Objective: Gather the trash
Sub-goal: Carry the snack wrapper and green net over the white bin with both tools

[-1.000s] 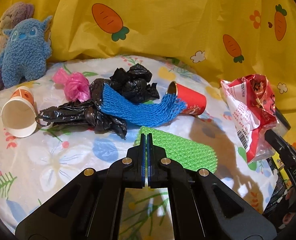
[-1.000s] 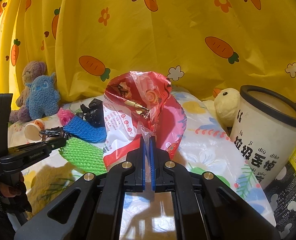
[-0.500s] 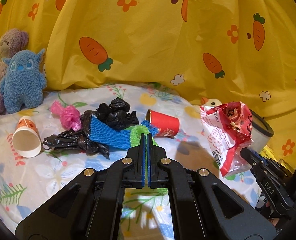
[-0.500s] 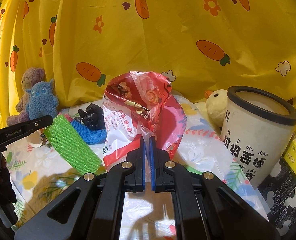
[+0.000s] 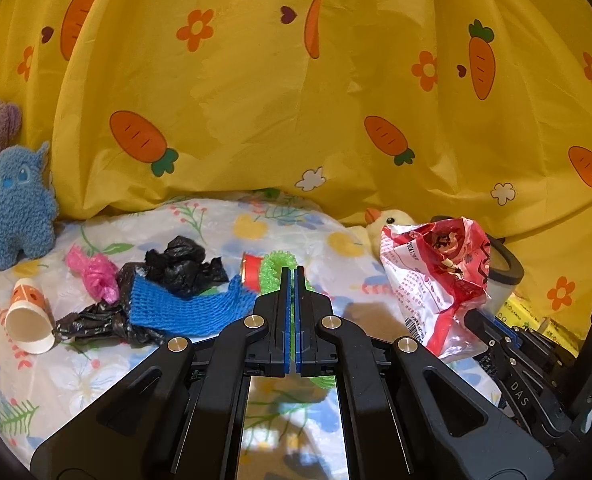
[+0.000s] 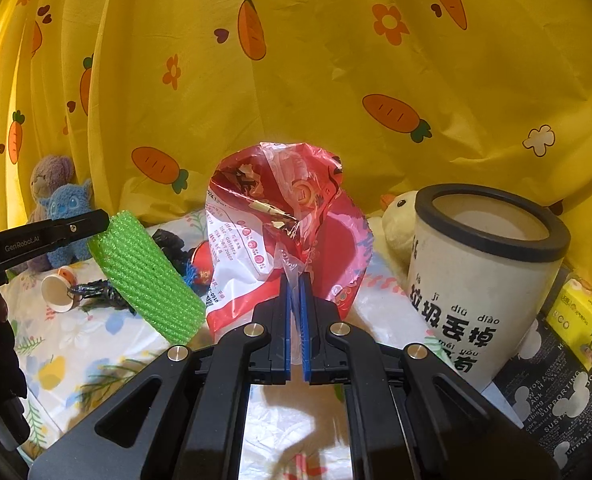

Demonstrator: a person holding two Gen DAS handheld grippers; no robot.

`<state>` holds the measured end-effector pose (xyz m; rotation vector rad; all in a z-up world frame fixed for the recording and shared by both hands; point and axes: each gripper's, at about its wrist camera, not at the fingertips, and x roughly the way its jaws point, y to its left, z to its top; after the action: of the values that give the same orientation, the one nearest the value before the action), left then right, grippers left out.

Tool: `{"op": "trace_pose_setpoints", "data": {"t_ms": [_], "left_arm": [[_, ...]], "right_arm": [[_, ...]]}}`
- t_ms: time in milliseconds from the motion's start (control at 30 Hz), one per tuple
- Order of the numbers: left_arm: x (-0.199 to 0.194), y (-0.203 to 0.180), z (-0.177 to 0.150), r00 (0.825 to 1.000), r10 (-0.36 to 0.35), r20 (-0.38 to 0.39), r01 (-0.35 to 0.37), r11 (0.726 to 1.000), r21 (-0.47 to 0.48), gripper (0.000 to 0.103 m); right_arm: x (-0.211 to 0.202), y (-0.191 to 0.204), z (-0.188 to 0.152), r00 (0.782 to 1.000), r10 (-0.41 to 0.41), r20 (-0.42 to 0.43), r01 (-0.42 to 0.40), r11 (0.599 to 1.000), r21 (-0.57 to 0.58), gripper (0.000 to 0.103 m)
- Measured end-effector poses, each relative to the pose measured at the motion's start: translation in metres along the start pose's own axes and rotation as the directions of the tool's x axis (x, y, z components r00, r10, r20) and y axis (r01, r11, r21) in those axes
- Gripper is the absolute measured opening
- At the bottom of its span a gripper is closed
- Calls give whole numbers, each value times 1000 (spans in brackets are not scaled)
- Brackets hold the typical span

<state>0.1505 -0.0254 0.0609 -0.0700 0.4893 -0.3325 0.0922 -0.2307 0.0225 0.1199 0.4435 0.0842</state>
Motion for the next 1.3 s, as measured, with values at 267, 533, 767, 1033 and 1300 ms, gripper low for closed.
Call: {"op": "trace_pose_setpoints", "data": {"t_ms": [267, 533, 767, 1033, 1300], "left_arm": [[22, -77, 56, 993, -102, 66, 96, 992, 85, 0], [70, -161, 96, 971, -218, 97, 205, 970, 131, 0], [124, -211, 79, 961, -264, 85, 252, 959, 134, 0], [168, -222, 52, 946, -322, -28, 323, 940, 111, 1], [164, -205, 46, 923, -384, -15, 384, 920, 80, 56]], "right_arm": [[-12, -55, 41, 983, -158, 93, 152, 986, 65, 5], [-10, -123, 61, 937, -333, 103, 316, 937, 151, 5], [-1, -153, 60, 904, -421, 78, 405, 900, 163, 5], [22, -171, 54, 902, -430, 28, 422, 894, 151, 5], [35, -174, 51, 918, -397, 13, 390, 907, 158, 5]]}}
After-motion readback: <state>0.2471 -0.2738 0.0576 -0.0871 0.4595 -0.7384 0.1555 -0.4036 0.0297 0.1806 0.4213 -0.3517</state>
